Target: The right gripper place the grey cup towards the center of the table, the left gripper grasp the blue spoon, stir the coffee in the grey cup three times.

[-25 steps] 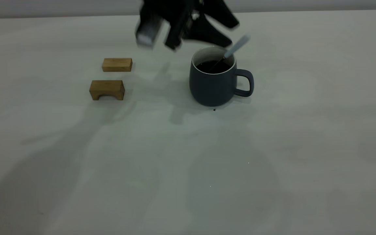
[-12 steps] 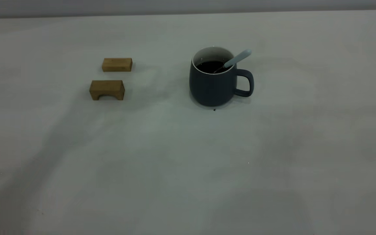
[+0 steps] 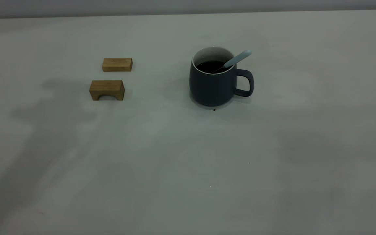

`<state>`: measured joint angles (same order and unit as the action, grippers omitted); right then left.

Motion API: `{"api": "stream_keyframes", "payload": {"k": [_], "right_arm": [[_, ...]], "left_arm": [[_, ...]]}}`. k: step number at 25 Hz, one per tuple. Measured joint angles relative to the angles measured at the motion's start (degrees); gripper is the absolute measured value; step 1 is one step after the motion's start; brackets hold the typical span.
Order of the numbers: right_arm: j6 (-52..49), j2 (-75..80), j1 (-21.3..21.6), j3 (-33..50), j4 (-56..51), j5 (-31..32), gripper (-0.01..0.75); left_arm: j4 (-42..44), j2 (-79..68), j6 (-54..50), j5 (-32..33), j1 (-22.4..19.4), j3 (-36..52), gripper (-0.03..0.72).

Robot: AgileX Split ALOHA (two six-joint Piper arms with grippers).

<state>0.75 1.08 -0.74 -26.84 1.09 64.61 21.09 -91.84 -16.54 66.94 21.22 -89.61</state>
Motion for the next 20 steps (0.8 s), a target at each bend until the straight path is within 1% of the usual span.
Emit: {"api": "stream_keyframes", "payload": {"k": [4, 10, 13, 14, 16, 18, 20], "right_arm": [[0.0, 0.0, 0.0, 0.0, 0.0, 0.0, 0.591], [0.0, 0.0, 0.0, 0.0, 0.0, 0.0, 0.591], [0.0, 0.0, 0.0, 0.0, 0.0, 0.0, 0.591], [0.0, 0.0, 0.0, 0.0, 0.0, 0.0, 0.591], [0.0, 0.0, 0.0, 0.0, 0.0, 0.0, 0.591], [0.0, 0.0, 0.0, 0.0, 0.0, 0.0, 0.591], [0.0, 0.0, 0.0, 0.0, 0.0, 0.0, 0.591]], "left_arm": [[0.01, 10.81, 0.26, 0.0, 0.0, 13.56, 0.441], [-2.75, 25.55, -1.84, 0.0, 0.0, 34.52, 0.441], [-3.9, 32.75, -1.84, -0.36, -0.2, 42.94, 0.441], [-4.5, 35.53, -1.78, -0.81, -0.99, 45.42, 0.441], [-6.61, 40.69, -1.21, -2.47, -4.29, 49.22, 0.441], [-8.21, 46.1, 0.6, -3.25, -8.75, 52.32, 0.441], [-10.06, 51.23, 3.43, -3.45, -12.27, 54.26, 0.441]]}}
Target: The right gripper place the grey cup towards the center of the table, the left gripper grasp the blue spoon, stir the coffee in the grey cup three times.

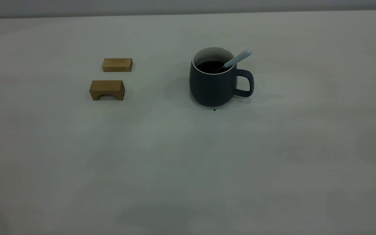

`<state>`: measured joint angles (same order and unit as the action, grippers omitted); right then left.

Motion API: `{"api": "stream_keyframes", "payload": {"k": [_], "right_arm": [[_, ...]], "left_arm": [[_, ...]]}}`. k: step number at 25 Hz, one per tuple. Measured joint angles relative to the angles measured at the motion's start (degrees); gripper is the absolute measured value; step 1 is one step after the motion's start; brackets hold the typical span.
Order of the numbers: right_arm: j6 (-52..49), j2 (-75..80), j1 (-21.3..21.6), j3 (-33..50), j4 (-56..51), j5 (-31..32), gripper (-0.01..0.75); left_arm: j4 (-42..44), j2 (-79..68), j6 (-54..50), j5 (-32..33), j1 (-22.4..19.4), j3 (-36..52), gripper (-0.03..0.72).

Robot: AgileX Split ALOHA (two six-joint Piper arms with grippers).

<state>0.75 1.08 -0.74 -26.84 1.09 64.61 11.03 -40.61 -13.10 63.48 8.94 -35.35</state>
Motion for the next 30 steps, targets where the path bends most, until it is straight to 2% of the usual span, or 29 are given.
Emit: {"api": "stream_keyframes", "payload": {"k": [3, 6, 17, 30], "right_arm": [[0.0, 0.0, 0.0, 0.0, 0.0, 0.0, 0.591], [0.0, 0.0, 0.0, 0.0, 0.0, 0.0, 0.591], [0.0, 0.0, 0.0, 0.0, 0.0, 0.0, 0.591], [0.0, 0.0, 0.0, 0.0, 0.0, 0.0, 0.591]], "left_arm": [[-3.37, 8.39, 3.81, -0.49, -4.03, 1.92, 0.441], [-5.56, 16.88, 6.18, -1.2, -5.62, 4.08, 0.441], [-6.22, 36.59, 7.07, 0.34, -6.09, 7.12, 0.441], [-6.34, 41.69, 7.53, 1.26, -6.09, 7.42, 0.441]]}}
